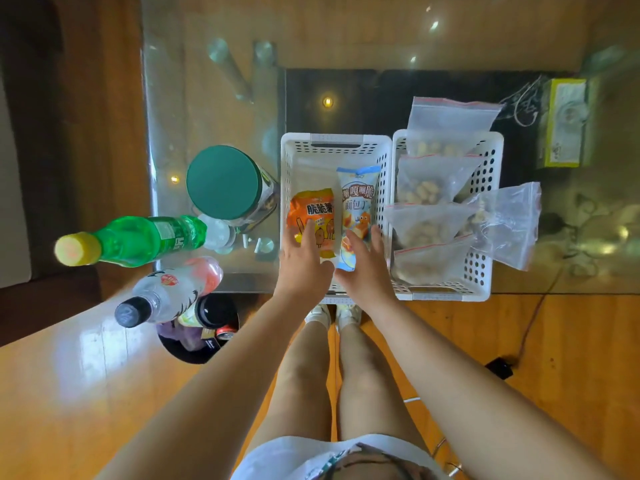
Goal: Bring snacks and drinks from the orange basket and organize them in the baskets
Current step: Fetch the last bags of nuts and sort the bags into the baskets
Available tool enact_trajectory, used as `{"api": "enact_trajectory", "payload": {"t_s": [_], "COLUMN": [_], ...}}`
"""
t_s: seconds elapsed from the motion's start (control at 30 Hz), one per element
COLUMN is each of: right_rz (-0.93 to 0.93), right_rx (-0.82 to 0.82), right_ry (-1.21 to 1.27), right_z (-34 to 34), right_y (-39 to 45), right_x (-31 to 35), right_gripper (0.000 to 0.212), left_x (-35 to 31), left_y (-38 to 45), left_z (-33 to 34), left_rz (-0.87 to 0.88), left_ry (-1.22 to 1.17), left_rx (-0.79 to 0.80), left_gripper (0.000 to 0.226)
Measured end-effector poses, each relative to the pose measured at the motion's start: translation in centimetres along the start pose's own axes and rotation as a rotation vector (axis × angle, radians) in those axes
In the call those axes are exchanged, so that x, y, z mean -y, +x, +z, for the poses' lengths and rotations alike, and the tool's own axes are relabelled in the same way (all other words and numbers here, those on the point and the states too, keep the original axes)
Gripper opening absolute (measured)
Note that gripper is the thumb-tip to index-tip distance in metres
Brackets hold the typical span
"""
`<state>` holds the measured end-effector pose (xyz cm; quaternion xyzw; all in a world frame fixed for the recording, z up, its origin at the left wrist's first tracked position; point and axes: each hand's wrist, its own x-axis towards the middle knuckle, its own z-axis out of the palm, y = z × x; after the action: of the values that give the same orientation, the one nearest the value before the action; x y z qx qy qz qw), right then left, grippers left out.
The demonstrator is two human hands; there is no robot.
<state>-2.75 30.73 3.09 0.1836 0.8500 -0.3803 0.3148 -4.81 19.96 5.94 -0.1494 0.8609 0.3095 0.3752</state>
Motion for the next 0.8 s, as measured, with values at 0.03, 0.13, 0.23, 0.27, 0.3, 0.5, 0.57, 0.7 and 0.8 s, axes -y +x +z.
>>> {"api": "enact_trajectory", "payload": {"t_s": [0.03, 0.13, 0.23, 0.27, 0.3, 0.5, 0.57, 0.7, 0.8], "right_rz": [0.009, 0.005, -0.018, -0.022, -0.029, -0.047, -0.030, -0.030, -0.033], "right_rx": [0.018, 0.044, 0.041, 0.045, 0.052, 0.095, 0.100, 0.097, 0.135], "right_ry": [-0.025, -0.074, -0.110, -0.112, -0.107, -0.038, 0.001, -0.029, -0.079], "right_z": [0.0, 0.0, 0.2, 0.3, 0.3, -0.1, -0.4, -1.2, -2.3], "right_y": [0.3, 1.0, 1.2, 1.3, 1.4, 2.0, 1.9, 1.3, 0.5], "right_x": [-0.1, -0.5, -0.9, -1.0, -1.2, -1.3, -1.1, -0.1, 1.4], "right_gripper": [0.067, 0.067, 0.067, 0.068, 0.068, 0.063, 0.063, 0.069, 0.069], "left_x": [0.1, 0.5, 1.3, 1.5, 1.7, 1.5, 1.5, 0.8, 0.1], "left_y": [0.3, 1.7, 2.7, 3.0, 3.2, 3.7, 3.3, 1.6, -0.8], "left_z": [0.3, 0.9, 1.3, 1.4, 1.5, 2.0, 1.9, 1.0, -0.7], "left_rz": [-0.008, -0.032, -0.074, -0.077, -0.078, -0.097, -0.081, -0.028, 0.018], "left_ry": [0.000, -0.007, -0.006, 0.009, 0.019, 0.009, -0.011, -0.030, -0.105], "left_rx": [0.037, 0.085, 0.122, 0.138, 0.151, 0.123, 0.057, -0.079, -0.121], "left_gripper": [0.077, 0.083, 0.084, 0.085, 0.086, 0.087, 0.077, 0.062, 0.055]}}
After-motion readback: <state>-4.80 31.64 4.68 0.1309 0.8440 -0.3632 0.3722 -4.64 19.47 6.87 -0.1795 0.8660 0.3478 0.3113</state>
